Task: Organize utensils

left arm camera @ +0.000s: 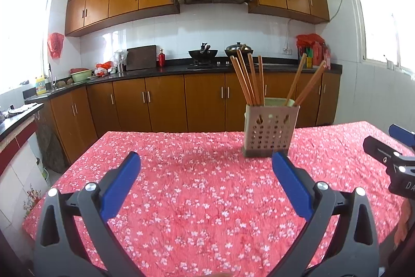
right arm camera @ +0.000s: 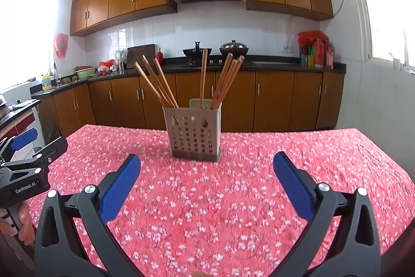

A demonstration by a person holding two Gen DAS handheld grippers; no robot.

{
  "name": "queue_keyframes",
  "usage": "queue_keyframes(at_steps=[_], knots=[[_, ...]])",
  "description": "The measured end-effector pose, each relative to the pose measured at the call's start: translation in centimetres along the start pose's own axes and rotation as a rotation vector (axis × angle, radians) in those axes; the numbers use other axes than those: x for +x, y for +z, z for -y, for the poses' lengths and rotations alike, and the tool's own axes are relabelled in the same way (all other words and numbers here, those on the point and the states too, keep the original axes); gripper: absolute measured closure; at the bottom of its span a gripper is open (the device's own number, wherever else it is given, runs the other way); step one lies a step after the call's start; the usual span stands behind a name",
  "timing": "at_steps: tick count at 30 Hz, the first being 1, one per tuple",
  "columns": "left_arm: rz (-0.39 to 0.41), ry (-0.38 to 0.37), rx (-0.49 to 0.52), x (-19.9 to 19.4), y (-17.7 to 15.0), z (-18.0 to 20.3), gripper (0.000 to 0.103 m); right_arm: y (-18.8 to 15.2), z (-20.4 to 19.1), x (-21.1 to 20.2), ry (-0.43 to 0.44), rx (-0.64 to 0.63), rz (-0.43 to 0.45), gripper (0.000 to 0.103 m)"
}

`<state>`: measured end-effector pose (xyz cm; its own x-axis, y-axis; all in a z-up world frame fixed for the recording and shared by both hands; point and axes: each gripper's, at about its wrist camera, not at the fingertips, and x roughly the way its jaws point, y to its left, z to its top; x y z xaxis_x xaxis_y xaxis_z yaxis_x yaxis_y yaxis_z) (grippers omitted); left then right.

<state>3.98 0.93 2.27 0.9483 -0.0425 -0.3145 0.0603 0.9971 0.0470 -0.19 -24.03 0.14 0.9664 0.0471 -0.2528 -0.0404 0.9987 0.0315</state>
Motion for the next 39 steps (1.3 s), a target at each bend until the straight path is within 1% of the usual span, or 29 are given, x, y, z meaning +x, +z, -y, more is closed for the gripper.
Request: queue_keyframes(at_steps=[7,14,28,39], knots=[[-0.019,-0.016,-0.001,-0.2,-1.5,0.4,0.004,-1.9,-0.3,-0.3,-0.014,-0.021,-0.027,0.002],[-0.052,-0.015,-0.021,0.0,-2.6,0.4,0.004,-2.7,-0.2,-0.3,-0.017,-0.018,-0.057,0.002],[-0.079,-0.013,-0.026,0.2,-3.0,0.7,0.004,-3.1,-0.1,0.1,-0.019,-0.006,-0.086,0.002],[-0.087,-0.016,-0.023,0.4,-3.0,1.1,0.004,-3.0,0.4,0.2,-0.028,0.007,-0.087,0.002]])
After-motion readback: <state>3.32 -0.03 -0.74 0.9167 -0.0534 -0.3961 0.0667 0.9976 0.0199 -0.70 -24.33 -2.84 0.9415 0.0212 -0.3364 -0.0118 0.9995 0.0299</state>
